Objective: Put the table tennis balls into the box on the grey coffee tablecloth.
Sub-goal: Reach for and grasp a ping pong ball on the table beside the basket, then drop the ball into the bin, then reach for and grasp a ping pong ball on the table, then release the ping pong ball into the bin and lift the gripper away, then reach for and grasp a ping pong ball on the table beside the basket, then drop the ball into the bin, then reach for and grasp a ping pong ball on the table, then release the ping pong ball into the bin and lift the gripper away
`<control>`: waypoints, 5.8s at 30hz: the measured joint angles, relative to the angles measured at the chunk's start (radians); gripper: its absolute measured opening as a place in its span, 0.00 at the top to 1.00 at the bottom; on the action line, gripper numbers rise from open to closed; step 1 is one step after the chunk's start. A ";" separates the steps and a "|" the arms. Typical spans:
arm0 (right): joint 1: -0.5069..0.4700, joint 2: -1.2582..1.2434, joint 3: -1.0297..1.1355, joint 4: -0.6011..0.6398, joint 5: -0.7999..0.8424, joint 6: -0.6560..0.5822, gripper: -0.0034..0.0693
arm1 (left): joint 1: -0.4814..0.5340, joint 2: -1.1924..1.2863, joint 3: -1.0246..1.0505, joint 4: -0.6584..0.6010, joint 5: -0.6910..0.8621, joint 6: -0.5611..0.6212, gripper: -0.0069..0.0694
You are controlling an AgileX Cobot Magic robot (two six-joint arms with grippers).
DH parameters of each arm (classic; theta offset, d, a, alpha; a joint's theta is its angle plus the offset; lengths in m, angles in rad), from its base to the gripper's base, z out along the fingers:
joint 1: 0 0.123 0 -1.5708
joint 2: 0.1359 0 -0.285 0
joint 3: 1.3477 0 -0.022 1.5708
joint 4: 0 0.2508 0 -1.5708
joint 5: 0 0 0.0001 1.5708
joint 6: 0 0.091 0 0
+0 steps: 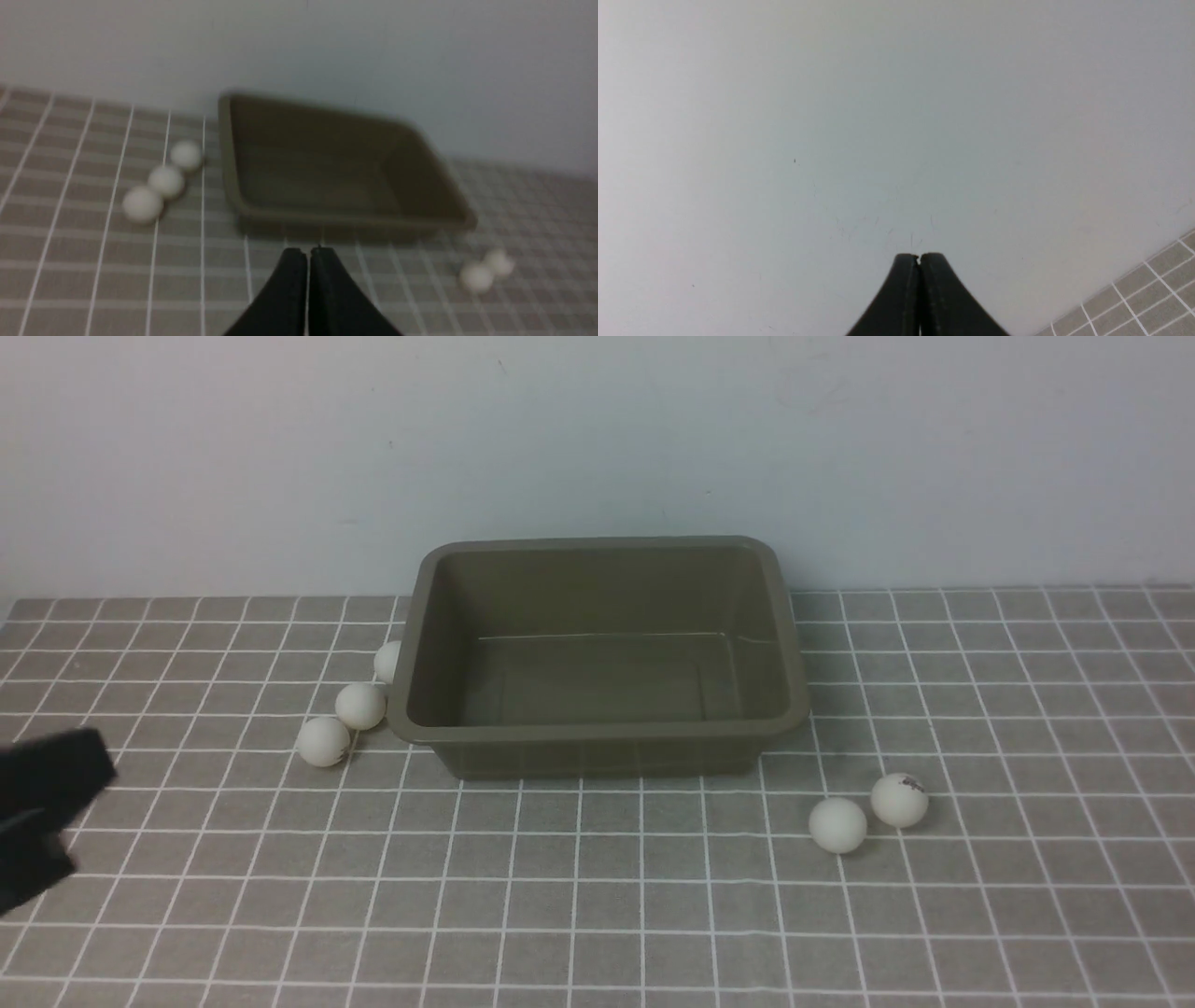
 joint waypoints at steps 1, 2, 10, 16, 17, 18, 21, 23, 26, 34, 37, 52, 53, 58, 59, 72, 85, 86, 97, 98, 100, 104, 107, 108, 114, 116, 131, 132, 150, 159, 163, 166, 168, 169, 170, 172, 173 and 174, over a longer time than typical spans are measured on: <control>0.009 0.003 -0.051 -0.006 0.105 -0.011 0.97 | 0.000 0.097 -0.041 0.018 0.084 0.030 0.92; 0.014 0.015 -0.105 -0.019 0.175 -0.025 0.97 | 0.000 0.174 -0.068 0.029 0.128 0.054 0.92; 0.022 0.477 -0.604 -0.249 0.909 -0.137 0.97 | 0.000 0.609 -0.189 0.074 0.165 0.185 0.92; 0.022 0.790 -0.843 -0.373 1.161 -0.202 0.97 | 0.000 0.821 -0.330 0.195 0.121 0.182 0.92; 0.022 0.809 -0.857 -0.374 1.163 -0.206 0.97 | 0.000 0.858 -0.357 0.208 0.116 0.178 0.91; 0.022 0.822 -0.865 -0.374 1.162 -0.207 0.97 | 0.001 0.888 -0.380 0.216 0.115 0.176 0.91; 0.022 0.842 -0.871 -0.369 1.156 -0.210 0.97 | 0.012 1.016 -0.467 0.219 0.122 0.151 0.86; 0.022 0.843 -0.871 -0.369 1.156 -0.210 0.97 | 0.022 1.077 -0.522 0.219 0.133 0.146 0.80; 0.022 0.843 -0.871 -0.369 1.156 -0.210 0.97 | 0.046 1.184 -0.614 0.220 0.152 0.144 0.63; 0.022 0.843 -0.871 -0.369 1.156 -0.210 0.97 | 0.060 1.320 -0.731 0.221 0.126 0.142 0.29; 0.022 0.843 -0.871 -0.368 1.156 -0.210 0.97 | 0.060 1.366 -0.737 0.221 0.090 0.150 0.27; 0.022 0.873 -0.878 -0.368 1.155 -0.177 0.97 | 0.060 1.471 -0.744 0.247 -0.017 0.169 0.46; 0.022 0.891 -0.878 -0.377 1.154 -0.168 0.97 | 0.060 1.471 -0.746 0.247 -0.012 0.175 0.46; 0.022 0.992 -0.899 -0.386 1.173 -0.134 0.97 | 0.060 1.459 -0.748 0.260 0.087 0.183 0.46; 0.022 1.020 -0.909 -0.381 1.181 -0.129 0.97 | 0.061 1.447 -0.750 0.274 0.124 0.178 0.46; 0.024 1.489 -1.075 -0.302 1.030 -0.237 0.53 | -0.082 1.148 -0.785 0.046 0.199 0.253 0.45; 0.033 1.918 -1.272 -0.210 0.993 -0.307 0.14 | -0.204 1.307 -0.787 -0.083 0.087 0.290 0.21; 0.036 1.936 -1.279 -0.204 0.988 -0.309 0.14 | -0.197 1.307 -0.793 -0.074 0.090 0.275 0.18; 0.036 1.947 -1.340 -0.245 1.043 -0.285 0.45 | 0.111 1.217 -0.940 0.086 0.254 0.150 0.88; 0.033 1.935 -1.351 -0.248 1.050 -0.281 0.45 | 0.124 1.216 -0.940 0.089 0.257 0.150 0.89; 0.042 1.842 -1.414 -0.239 1.066 -0.272 0.45 | 0.178 1.234 -0.933 0.108 0.288 0.166 0.91; 0.129 1.791 -1.543 -0.227 1.035 -0.321 0.45 | 0.172 1.305 -0.930 0.081 0.322 0.252 0.86; 0.208 1.841 -1.624 -0.201 1.038 -0.334 0.45 | 0.146 1.358 -0.928 0.044 0.316 0.314 0.73; 0.218 1.847 -1.636 -0.200 1.040 -0.335 0.45 | 0.140 1.366 -0.928 0.041 0.315 0.322 0.71; 0.293 1.983 -1.813 -0.238 1.199 -0.336 0.21 | 0.069 1.456 -0.928 0.036 0.185 0.373 0.26; 0.293 1.976 -1.857 -0.302 1.260 -0.322 0.15 | 0.055 1.482 -0.928 0.039 0.138 0.378 0.18; 0.051 1.564 -1.426 -0.322 1.356 -0.340 0.95 | 0.046 1.517 -1.039 0.174 0.218 0.320 0.44; 0.052 1.564 -1.344 -0.264 1.315 -0.389 0.93 | 0.044 1.484 -1.080 0.174 0.260 0.306 0.44; 0.223 1.865 -1.117 -0.127 0.785 -0.544 0.15 | -0.230 1.515 -1.220 0.124 0.349 0.277 0.28; 0.225 1.825 -1.198 -0.184 0.961 -0.465 0.46 | -0.070 1.414 -1.317 0.391 0.431 0.060 0.86; 0.229 1.693 -1.306 -0.138 0.995 -0.437 0.46 | 0.094 1.417 -1.322 0.327 0.459 0.063 0.91; 0.235 1.681 -1.431 -0.067 0.994 -0.457 0.46 | 0.161 1.459 -1.316 0.244 0.501 0.107 0.91; 0.240 1.727 -1.529 -0.048 1.013 -0.475 0.46 | 0.183 1.505 -1.314 0.165 0.510 0.174 0.88; 0.243 1.754 -1.568 -0.045 1.030 -0.478 0.46 | 0.185 1.523 -1.314 0.137 0.510 0.198 0.86; 0.244 1.786 -1.606 -0.044 1.041 -0.478 0.46 | 0.185 1.539 -1.314 0.111 0.509 0.219 0.83; 0.246 1.873 -1.695 -0.046 1.092 -0.471 0.43 | 0.176 1.577 -1.314 0.058 0.489 0.266 0.72; 0.246 1.907 -1.729 -0.049 1.115 -0.466 0.41 | 0.167 1.594 -1.314 0.048 0.471 0.279 0.66; 0.246 1.938 -1.761 -0.052 1.142 -0.457 0.37 | 0.161 1.607 -1.314 0.047 0.458 0.285 0.62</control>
